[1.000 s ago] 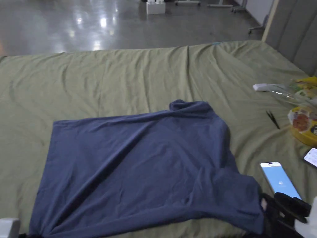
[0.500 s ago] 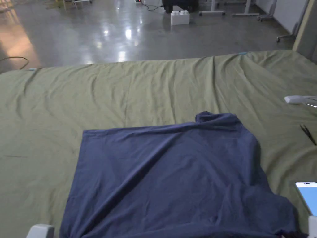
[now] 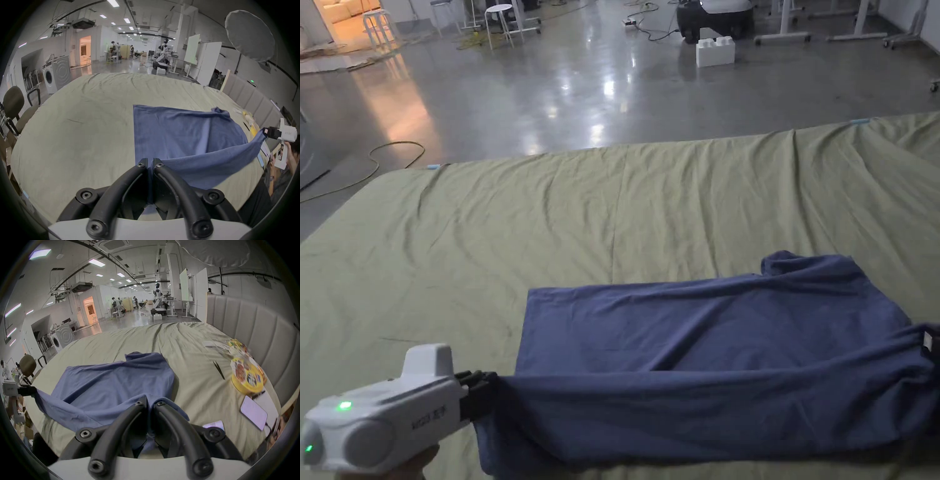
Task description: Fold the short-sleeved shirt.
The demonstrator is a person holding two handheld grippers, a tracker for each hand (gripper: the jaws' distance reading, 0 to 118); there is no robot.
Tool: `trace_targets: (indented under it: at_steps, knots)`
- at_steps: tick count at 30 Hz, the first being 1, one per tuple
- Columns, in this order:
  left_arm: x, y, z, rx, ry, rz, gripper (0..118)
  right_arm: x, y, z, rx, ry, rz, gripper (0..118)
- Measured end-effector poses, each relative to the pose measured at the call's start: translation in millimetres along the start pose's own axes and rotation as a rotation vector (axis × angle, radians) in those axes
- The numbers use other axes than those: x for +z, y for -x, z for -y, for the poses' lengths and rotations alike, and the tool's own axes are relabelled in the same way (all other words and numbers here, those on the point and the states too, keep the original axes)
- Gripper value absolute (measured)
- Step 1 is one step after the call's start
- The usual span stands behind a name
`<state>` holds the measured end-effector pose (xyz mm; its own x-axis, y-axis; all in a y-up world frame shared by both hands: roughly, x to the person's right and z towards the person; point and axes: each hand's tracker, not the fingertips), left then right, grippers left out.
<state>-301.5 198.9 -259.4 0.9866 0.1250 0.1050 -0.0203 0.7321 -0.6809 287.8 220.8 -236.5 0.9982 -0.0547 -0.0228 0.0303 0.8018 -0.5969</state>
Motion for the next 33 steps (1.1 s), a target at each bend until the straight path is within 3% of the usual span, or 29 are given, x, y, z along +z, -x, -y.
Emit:
trace_targets:
  at_steps: [4,7,8,9,10,11,15,21,28,33]
  knots:
    - [-50,-5,-19,-0.069,0.075,-0.048,4,-55,-5,-9,-0.059,0.067,-0.003,7]
    - [-86,-7,-23,-0.101,0.113,-0.065,10,-90,-7,-6,-0.021,0.128,0.026,7]
    - [-92,-8,-23,-0.097,0.121,-0.065,22,-101,-6,-2,-0.020,0.141,0.036,11]
    - [-97,-6,-22,-0.083,0.128,-0.047,42,-109,-7,0,-0.015,0.163,0.039,24]
    - [-101,-4,-21,-0.075,0.136,-0.021,73,-117,-10,3,-0.014,0.180,0.035,54]
    - [-103,-2,-20,-0.070,0.143,-0.010,85,-123,-12,6,-0.020,0.198,0.043,71]
    - [-73,-3,-23,-0.109,0.052,-0.045,87,-115,-22,8,-0.029,0.183,0.038,69]
    - [47,-25,-33,-0.173,-0.207,0.015,86,-21,-32,-10,-0.064,-0.085,-0.026,69]
    - [194,-67,-14,-0.181,-0.461,0.003,86,127,-5,-7,0.078,-0.337,-0.035,70]
    - [256,-108,17,-0.162,-0.696,-0.127,85,196,28,21,0.076,-0.446,-0.061,69]
